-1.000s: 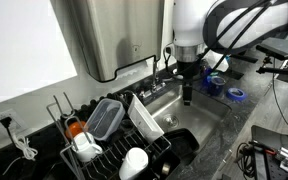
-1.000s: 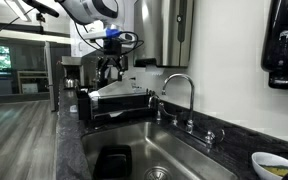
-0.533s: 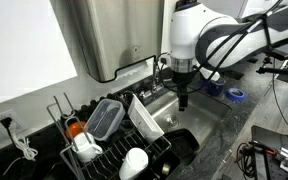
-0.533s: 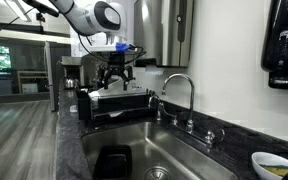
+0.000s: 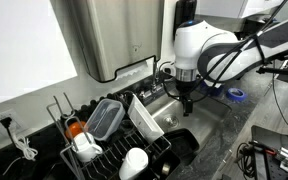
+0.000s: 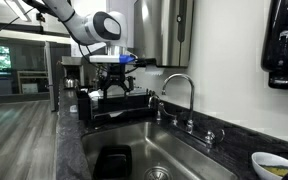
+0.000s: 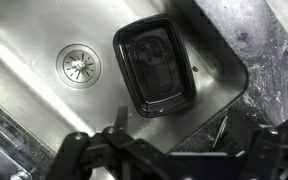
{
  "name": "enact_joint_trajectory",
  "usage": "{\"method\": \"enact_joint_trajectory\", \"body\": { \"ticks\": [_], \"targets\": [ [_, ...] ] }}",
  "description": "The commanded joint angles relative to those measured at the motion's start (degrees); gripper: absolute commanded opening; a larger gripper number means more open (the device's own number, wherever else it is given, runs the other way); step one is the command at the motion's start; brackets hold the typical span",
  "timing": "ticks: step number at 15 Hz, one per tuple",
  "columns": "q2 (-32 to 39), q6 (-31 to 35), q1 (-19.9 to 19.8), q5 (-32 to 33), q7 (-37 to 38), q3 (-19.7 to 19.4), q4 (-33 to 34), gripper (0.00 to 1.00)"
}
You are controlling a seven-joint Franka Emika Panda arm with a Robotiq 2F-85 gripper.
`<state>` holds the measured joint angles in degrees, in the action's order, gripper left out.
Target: Remove the black lunchbox from the sink and put it on the dish rack
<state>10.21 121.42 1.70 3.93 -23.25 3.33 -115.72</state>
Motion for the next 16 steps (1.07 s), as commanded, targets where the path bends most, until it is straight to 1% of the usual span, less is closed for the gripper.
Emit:
{"method": "enact_joint_trajectory", "body": {
  "ticks": [1, 5, 6, 9, 12, 16],
  "targets": [
    [0.0, -0.1, -0.2, 0.0, 0.0, 0.2, -0.1, 1.00],
    [0.0, -0.1, -0.3, 0.0, 0.0, 0.2, -0.2, 1.00],
    [0.4, 0.6, -0.1, 1.2, -0.3, 0.2, 0.0, 1.00],
    [3.1, 3.7, -0.4, 0.9, -2.0, 0.3, 1.0, 1.00],
    [7.1, 9.5, -1.0, 0.6, -5.0, 0.5, 1.6, 1.00],
    [12.8, 14.9, -2.1, 0.8, -8.8, 1.1, 2.3, 1.00]
  ]
}}
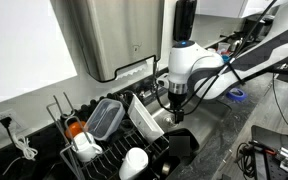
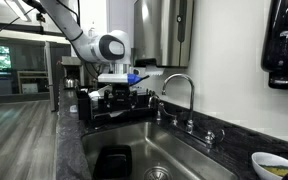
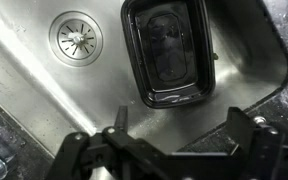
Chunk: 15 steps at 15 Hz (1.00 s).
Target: Remove the black lunchbox from the sink and put it on the dish rack
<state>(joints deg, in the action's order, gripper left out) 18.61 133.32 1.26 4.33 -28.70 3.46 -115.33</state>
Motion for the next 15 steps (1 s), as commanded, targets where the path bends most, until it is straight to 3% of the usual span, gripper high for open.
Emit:
{"method": "enact_joint_trajectory", "body": {
  "ticks": [1, 7, 15],
  "targets": [
    [5.6, 4.0, -1.8, 0.8, -3.8, 1.0, 2.1, 1.00],
    [10.3, 6.8, -2.2, 3.0, -2.4, 0.4, 2.2, 1.00],
    [10.1, 6.6, -2.3, 3.4, -2.4, 0.8, 1.8, 1.00]
  ]
}}
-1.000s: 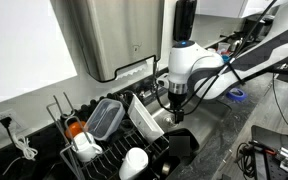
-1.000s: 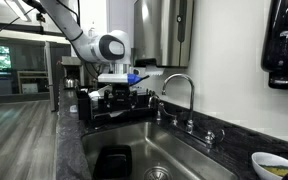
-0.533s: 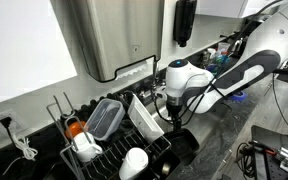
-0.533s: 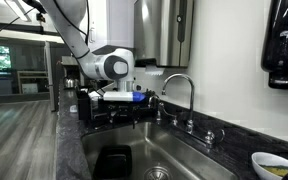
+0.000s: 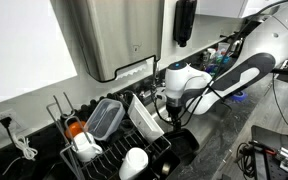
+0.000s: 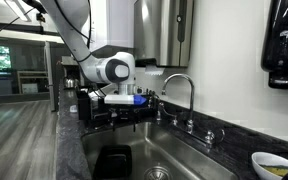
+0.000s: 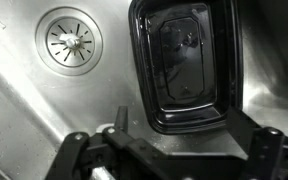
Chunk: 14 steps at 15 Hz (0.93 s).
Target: Remove the black lunchbox from the sink and put it on the dish rack
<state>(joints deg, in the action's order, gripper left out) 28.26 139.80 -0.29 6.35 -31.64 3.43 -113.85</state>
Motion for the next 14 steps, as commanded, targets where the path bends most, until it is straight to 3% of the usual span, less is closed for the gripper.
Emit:
{"method": "enact_joint_trajectory", "body": {
  "ticks": [1, 8, 14],
  "targets": [
    [1.5, 0.7, -1.2, 1.0, -0.8, 1.3, 0.9, 1.00],
    [9.5, 5.6, -1.1, 3.2, -0.8, 1.5, 4.3, 1.00],
    [13.8, 4.3, -1.0, 6.0, -3.1, 2.2, 7.1, 1.00]
  ]
}}
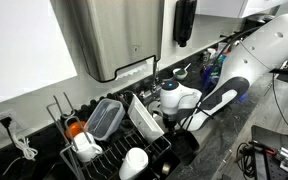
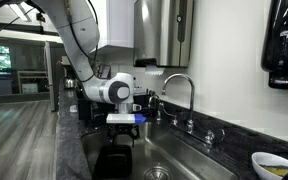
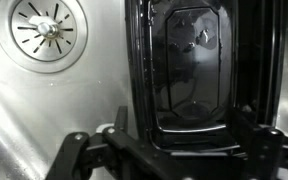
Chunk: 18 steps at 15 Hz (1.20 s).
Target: Remove the black lunchbox from the sink and put it on the dish rack
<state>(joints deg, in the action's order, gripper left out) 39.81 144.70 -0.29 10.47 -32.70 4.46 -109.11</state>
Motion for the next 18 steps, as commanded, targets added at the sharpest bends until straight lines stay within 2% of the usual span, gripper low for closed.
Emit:
{"method": "enact_joint_trajectory", "body": {
  "ticks": [1, 8, 14, 18],
  "targets": [
    [2.8, -0.5, -1.1, 2.1, -2.5, 1.4, 2.7, 1.00],
    [5.7, 2.0, -2.6, 1.8, -6.1, 2.5, 4.3, 1.00],
    [7.1, 6.9, -5.4, 1.0, -9.1, 3.6, 3.8, 1.00],
    [7.7, 9.4, -9.2, -0.8, -13.2, 7.1, 3.7, 1.00]
  ]
}}
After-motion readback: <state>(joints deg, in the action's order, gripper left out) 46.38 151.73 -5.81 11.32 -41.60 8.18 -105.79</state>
